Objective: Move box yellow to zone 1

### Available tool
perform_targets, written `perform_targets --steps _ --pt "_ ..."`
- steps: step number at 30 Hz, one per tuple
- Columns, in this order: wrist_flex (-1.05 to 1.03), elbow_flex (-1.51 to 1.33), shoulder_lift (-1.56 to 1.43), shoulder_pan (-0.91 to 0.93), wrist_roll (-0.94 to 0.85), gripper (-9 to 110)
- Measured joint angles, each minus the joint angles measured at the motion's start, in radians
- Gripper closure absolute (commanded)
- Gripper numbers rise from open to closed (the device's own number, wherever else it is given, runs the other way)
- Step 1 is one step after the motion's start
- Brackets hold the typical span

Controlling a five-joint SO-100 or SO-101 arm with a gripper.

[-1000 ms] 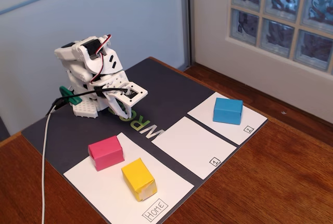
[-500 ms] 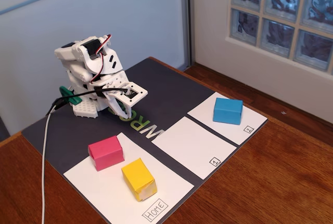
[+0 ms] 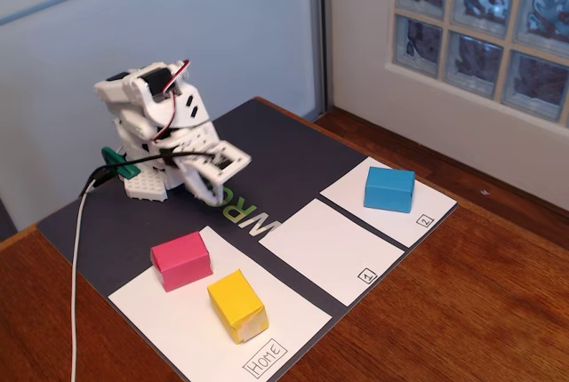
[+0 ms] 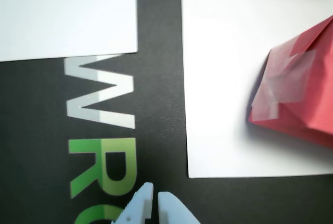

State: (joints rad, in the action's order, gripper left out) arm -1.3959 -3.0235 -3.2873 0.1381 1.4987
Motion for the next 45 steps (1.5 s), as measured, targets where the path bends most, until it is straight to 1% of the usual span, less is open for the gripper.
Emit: perform_targets --steps 5,8,12,15,18,23,31,36,38,41,42,45 --pt "0.055 -0.014 0.0 -0.002 0.034 102" --pt "0.121 0.017 0.015 -0.035 0.101 102" --pt "0.207 0.178 0.319 -0.077 0.123 102" --pt "0.229 0.268 0.463 -0.107 0.121 102" --pt "0.225 0.545 0.75 -0.114 0.121 102" --pt "0.123 0.989 1.114 -0.067 0.069 102" --pt "-0.075 1.594 1.566 0.064 -0.02 102" --pt "-0.272 1.973 1.871 0.137 -0.1 102" --pt "-0.322 2.12 1.997 0.166 -0.126 102" --pt "-0.339 2.253 2.109 0.176 -0.16 101" --pt "-0.339 2.299 2.151 0.183 -0.172 99" --pt "-0.339 2.359 2.244 0.206 -0.209 85"
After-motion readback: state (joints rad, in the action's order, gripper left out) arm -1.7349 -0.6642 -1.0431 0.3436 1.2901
